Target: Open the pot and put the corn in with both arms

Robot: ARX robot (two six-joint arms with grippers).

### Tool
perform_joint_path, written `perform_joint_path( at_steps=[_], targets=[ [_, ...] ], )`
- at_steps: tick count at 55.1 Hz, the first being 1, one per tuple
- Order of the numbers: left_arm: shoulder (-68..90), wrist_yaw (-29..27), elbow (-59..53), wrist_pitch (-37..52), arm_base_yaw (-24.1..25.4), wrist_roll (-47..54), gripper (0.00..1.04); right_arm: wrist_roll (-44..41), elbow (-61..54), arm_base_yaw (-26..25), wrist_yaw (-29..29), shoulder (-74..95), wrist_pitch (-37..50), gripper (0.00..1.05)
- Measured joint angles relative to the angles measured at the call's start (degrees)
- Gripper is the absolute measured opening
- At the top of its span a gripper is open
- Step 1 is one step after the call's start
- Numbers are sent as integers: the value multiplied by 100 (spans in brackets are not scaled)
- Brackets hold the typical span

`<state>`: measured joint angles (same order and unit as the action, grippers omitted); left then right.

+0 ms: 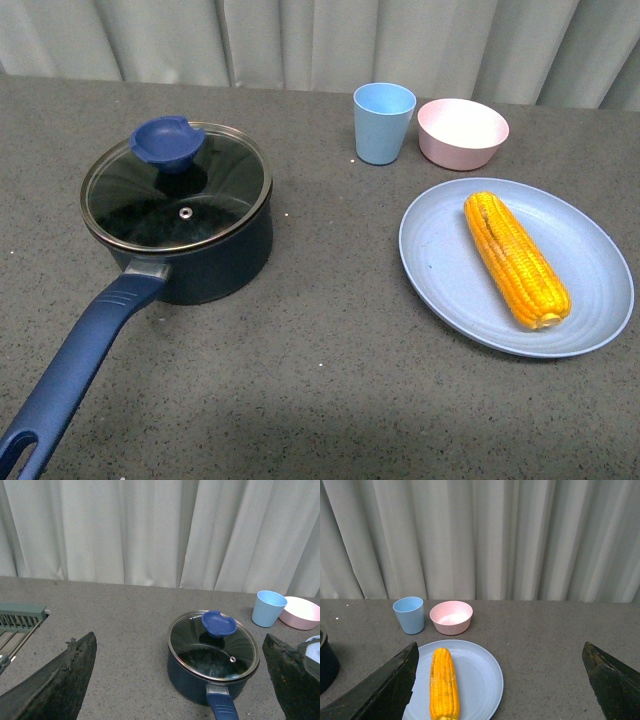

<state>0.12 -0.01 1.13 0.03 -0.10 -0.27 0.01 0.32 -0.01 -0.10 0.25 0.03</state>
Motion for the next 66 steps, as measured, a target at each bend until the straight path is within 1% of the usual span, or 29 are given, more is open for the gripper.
perform_joint_path(
  at_steps=[66],
  targets=[
    [0, 0, 0, 0, 0, 2, 98, -2, 0, 0, 0, 0, 0, 96]
  ],
)
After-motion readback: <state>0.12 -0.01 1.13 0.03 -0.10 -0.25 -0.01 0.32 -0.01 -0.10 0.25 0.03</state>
